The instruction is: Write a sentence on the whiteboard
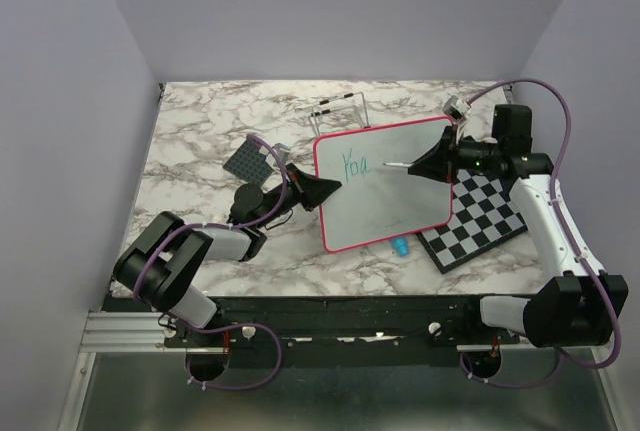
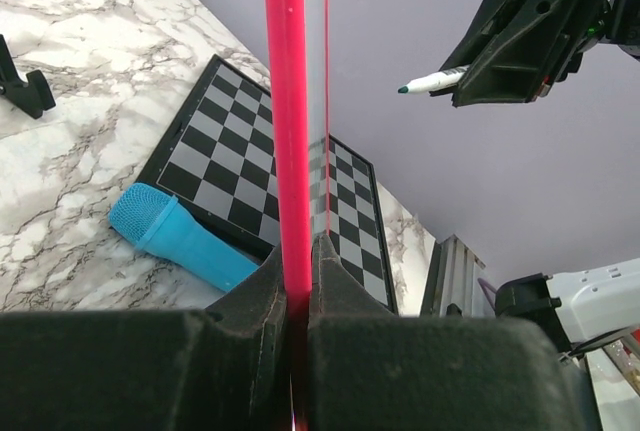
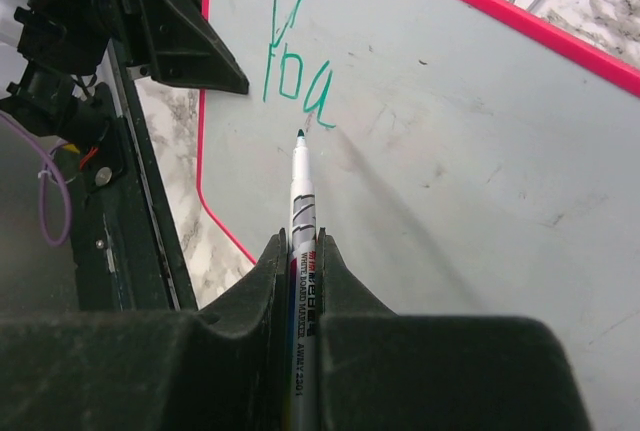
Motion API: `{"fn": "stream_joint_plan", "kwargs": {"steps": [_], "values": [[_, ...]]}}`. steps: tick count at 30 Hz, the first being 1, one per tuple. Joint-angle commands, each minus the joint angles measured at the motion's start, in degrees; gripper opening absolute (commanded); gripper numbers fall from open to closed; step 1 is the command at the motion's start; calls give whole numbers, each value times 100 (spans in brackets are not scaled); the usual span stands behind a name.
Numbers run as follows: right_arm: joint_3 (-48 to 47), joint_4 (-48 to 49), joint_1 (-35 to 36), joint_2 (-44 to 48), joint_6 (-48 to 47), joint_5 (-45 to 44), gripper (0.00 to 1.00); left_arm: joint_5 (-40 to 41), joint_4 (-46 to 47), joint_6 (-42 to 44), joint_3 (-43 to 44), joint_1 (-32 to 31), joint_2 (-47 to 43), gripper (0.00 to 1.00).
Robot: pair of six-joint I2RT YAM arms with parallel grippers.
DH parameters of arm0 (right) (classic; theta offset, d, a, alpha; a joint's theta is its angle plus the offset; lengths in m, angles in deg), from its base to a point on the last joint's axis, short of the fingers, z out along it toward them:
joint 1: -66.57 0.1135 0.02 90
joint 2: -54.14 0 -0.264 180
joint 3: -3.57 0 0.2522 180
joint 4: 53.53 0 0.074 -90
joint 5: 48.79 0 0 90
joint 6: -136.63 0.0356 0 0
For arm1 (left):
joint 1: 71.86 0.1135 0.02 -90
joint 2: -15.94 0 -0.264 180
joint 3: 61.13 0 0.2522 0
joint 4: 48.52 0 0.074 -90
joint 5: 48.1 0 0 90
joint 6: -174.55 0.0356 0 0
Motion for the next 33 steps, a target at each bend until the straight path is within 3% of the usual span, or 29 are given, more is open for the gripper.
{"fn": "stream_joint_plan", "kwargs": {"steps": [1,33], "values": [[130,145,-36,132,-143,182,1,-135,329,556,-78,-25,-163,0],[-28,294,-36,-79,-186,-2,1,-100,135,557,-148,-25,-304,0]]}}
